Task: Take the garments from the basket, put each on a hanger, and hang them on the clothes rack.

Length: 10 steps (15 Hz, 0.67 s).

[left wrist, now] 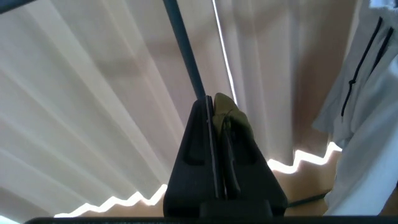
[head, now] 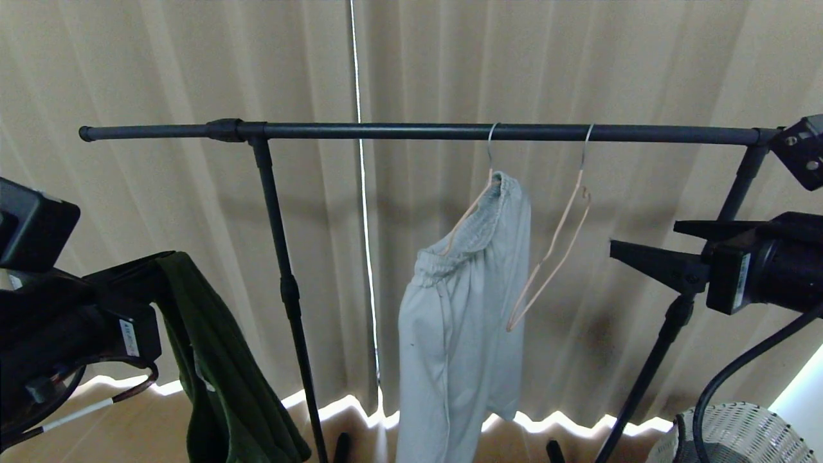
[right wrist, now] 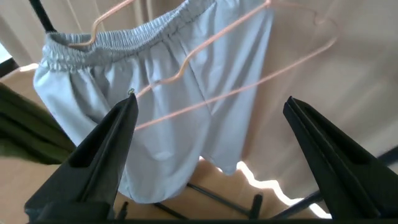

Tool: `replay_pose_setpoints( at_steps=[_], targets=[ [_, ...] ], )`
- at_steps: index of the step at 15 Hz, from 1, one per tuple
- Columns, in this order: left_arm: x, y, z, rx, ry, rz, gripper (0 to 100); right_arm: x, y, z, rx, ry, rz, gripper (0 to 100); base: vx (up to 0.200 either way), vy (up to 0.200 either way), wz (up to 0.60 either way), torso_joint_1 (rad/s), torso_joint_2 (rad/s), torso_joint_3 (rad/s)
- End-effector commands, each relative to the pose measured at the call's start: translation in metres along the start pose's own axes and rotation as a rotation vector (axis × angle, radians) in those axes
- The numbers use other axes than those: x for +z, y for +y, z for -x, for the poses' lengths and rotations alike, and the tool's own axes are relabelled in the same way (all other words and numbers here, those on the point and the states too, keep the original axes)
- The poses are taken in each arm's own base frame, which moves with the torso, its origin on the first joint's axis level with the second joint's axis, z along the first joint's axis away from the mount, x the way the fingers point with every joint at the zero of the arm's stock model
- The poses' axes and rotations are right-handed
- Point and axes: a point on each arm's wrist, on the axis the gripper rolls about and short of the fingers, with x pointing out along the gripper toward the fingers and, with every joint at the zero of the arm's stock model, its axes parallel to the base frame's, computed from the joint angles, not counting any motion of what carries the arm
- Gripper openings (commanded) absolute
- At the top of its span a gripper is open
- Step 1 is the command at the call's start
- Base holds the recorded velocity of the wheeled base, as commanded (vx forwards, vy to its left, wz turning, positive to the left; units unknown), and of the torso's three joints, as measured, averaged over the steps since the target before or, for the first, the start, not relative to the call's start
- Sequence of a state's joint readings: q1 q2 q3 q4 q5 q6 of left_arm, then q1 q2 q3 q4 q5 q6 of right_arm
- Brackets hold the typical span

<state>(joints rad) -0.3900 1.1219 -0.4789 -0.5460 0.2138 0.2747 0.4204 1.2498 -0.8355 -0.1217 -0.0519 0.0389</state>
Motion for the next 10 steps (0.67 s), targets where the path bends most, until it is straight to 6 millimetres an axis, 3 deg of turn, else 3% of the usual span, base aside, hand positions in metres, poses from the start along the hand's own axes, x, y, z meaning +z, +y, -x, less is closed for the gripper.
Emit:
replay_pose_setpoints(
  at_steps=[1,2,5,10],
  targets=[
    [0.001,-0.001,-0.003,-0.005,0.000,-0.001,0,0.004,0.003,-0.029,-0.041,0.043,0.007,100,0.000,0.000,0.00,0.000,0.00,0.000],
    [0.001,-0.001,-0.002,-0.005,0.000,-0.001,0,0.005,0.003,-0.032,-0.044,0.046,0.007,100,0.000,0.000,0.00,0.000,0.00,0.000],
    [0.003,0.000,0.003,-0.001,-0.018,0.002,0,0.011,0.005,-0.066,-0.047,0.078,0.010,100,0.000,0.000,0.00,0.000,0.00,0.000],
    [0.002,0.001,0.006,0.000,-0.022,0.004,0,0.010,0.012,-0.098,-0.100,0.140,0.029,100,0.000,0.000,0.00,0.000,0.00,0.000]
  ],
)
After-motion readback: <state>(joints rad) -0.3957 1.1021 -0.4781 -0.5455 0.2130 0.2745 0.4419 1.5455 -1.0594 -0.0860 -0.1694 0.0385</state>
